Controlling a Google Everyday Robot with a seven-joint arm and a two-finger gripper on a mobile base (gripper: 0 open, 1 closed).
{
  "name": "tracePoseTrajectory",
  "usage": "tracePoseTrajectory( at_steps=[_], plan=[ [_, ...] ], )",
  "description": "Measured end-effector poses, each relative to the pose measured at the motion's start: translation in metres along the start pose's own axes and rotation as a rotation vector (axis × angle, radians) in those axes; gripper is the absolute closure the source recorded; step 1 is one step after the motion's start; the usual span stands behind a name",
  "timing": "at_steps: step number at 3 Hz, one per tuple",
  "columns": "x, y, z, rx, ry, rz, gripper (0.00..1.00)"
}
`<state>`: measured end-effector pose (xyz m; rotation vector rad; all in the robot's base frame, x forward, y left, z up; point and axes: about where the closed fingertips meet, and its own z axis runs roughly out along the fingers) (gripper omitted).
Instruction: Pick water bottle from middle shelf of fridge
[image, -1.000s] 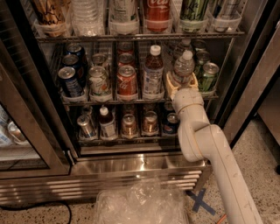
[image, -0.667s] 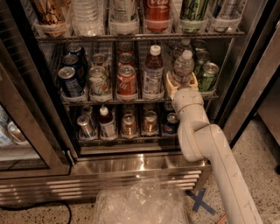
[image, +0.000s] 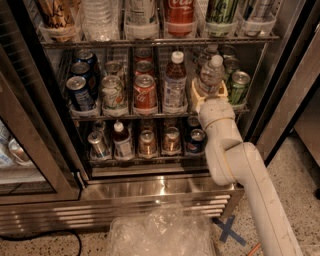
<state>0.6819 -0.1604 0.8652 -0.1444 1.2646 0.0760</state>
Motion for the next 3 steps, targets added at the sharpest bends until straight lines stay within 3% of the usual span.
tracePoseTrajectory(
  at_steps=[1,3],
  plan=[
    [-0.013,0.001,-0.003,-0.019,-0.028,-0.009,1.00],
    [-0.069,0.000,-0.021,-0.110,-0.126,-0.062,1.00]
  ],
)
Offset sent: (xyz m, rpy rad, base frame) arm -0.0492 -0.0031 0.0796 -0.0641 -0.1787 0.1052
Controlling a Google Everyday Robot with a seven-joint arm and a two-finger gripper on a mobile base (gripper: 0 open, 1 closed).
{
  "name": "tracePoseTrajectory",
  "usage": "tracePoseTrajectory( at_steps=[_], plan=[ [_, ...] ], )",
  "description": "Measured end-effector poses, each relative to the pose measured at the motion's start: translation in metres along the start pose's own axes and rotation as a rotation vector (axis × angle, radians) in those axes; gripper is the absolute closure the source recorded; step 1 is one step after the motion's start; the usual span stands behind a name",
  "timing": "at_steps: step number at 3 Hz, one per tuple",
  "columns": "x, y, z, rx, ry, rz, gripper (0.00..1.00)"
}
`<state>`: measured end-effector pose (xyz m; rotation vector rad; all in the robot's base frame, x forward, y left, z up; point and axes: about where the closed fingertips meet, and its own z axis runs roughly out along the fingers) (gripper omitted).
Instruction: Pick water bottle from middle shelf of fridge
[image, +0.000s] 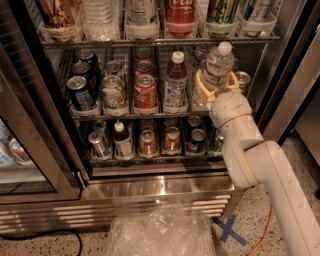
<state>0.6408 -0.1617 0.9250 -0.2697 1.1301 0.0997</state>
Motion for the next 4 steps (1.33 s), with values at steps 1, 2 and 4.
tracePoseTrajectory(
  at_steps=[1,2,4],
  plan=[
    [-0.014,0.002,-0.019,-0.085,0.003,-0.026,1.00],
    [-0.016,0.000,-0.039,-0.180,0.046,0.026,1.00],
    [-0.030,0.043,-0.053,-0.460,0.147,0.066,1.00]
  ],
)
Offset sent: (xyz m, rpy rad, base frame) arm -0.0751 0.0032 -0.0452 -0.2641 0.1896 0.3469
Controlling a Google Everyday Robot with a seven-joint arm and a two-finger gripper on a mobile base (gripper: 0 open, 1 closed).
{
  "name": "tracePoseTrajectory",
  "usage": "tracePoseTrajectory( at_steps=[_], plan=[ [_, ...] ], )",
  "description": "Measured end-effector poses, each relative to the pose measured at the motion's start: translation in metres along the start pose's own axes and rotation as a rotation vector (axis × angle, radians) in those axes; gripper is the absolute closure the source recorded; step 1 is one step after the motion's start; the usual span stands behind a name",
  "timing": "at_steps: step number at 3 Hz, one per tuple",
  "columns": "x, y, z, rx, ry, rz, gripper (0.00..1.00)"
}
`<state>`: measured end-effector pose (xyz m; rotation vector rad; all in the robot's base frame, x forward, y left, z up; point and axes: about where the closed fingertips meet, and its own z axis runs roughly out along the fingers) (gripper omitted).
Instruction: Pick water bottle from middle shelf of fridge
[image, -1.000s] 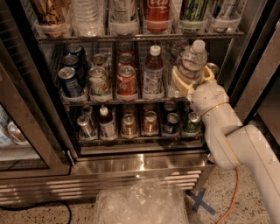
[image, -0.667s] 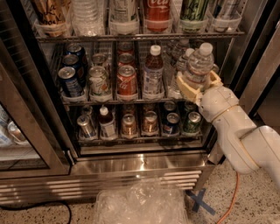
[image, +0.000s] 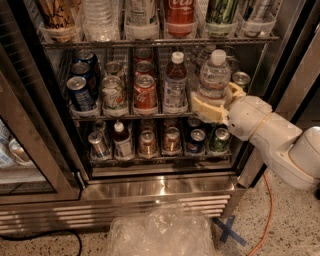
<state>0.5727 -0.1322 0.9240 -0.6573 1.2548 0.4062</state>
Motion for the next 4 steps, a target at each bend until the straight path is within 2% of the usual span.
tracePoseTrajectory(
  at_steps=[1,2,3,4],
  plan=[
    [0.001,0.012,0.002,-0.078,0.043,-0.025,1.00],
    [0.003,0.013,0.002,-0.078,0.043,-0.025,1.00],
    [0.020,0.019,-0.018,-0.141,0.102,-0.043,1.00],
    [0.034,0.020,-0.034,-0.173,0.123,-0.036,1.00]
  ],
)
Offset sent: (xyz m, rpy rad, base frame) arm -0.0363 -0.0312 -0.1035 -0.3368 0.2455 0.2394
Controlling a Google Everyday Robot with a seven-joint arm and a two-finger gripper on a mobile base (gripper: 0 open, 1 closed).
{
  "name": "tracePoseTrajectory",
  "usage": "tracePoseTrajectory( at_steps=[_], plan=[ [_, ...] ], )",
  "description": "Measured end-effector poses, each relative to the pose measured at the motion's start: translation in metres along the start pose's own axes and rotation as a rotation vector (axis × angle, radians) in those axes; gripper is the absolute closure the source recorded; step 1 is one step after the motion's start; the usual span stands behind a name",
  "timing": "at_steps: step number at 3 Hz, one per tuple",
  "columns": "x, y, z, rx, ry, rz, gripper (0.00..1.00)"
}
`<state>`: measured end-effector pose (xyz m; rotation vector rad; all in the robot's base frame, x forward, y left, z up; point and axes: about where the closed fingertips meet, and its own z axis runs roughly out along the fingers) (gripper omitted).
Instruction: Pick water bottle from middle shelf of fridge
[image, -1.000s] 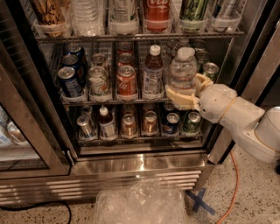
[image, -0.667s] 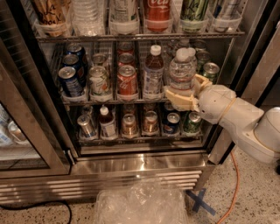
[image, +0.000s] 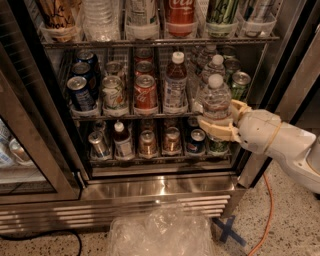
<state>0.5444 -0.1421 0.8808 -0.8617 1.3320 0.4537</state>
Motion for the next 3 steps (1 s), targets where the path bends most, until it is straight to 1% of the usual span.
tracePoseTrajectory(
  at_steps=[1,2,3],
  plan=[
    [-0.008,0.025,0.003,-0.023,-0.020,-0.018,1.00],
    [-0.017,0.055,-0.007,-0.072,-0.028,-0.052,1.00],
    [-0.028,0.092,-0.020,-0.136,-0.035,-0.084,1.00]
  ],
)
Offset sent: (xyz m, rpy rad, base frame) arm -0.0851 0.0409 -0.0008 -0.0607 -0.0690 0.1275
